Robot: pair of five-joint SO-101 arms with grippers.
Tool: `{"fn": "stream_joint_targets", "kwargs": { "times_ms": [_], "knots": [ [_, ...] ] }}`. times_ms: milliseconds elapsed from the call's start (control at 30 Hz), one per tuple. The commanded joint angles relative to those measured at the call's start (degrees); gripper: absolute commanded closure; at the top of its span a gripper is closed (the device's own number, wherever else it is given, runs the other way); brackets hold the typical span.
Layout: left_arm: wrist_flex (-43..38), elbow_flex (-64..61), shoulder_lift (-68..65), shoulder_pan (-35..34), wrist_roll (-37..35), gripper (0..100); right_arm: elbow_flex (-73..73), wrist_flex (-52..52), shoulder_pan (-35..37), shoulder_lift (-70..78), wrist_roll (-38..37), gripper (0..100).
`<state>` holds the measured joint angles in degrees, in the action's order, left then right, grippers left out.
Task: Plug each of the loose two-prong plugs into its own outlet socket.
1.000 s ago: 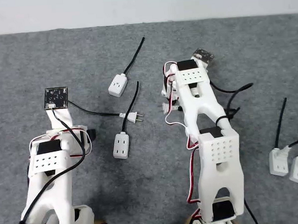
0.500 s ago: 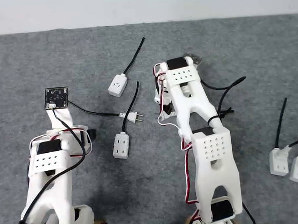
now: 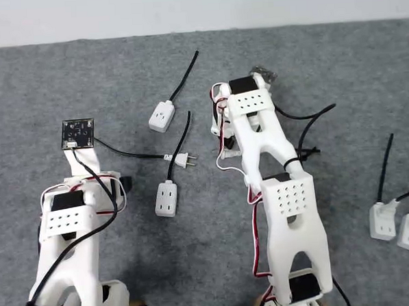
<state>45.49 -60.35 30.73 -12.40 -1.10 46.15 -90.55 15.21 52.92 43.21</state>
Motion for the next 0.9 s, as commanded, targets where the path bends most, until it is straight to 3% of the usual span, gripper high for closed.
{"fn": "stream_joint_targets", "kwargs": {
  "times_ms": [0, 300, 400, 567, 667, 867],
  "knots": [
    [-1.5, 0.4, -0.1, 0.5, 0.5, 74, 4.1, -1.2, 0.0, -0.5, 2.6, 84.1],
    [-1.5, 0.4, -0.1, 0.5, 0.5, 74, 5.1, -0.9, 0.0, 3.7, 2.7, 84.2],
    [-1.5, 0.4, -0.1, 0.5, 0.5, 74, 6.7, -1.4, 0.0, 4.9, 1.8, 90.0],
    [-1.6, 0.1, -0.1, 0.5, 0.5, 74, 9.9, -4.1, 0.1, 5.1, -5.8, 99.5],
    [-2.6, -0.1, -0.1, 0.5, 0.5, 74, 15.6, -10.9, 0.1, 5.1, -10.0, 99.1],
    [-2.7, -0.2, -0.1, 0.5, 0.5, 74, 18.0, -12.5, 2.9, 3.7, -30.6, 99.1]
  ]
}}
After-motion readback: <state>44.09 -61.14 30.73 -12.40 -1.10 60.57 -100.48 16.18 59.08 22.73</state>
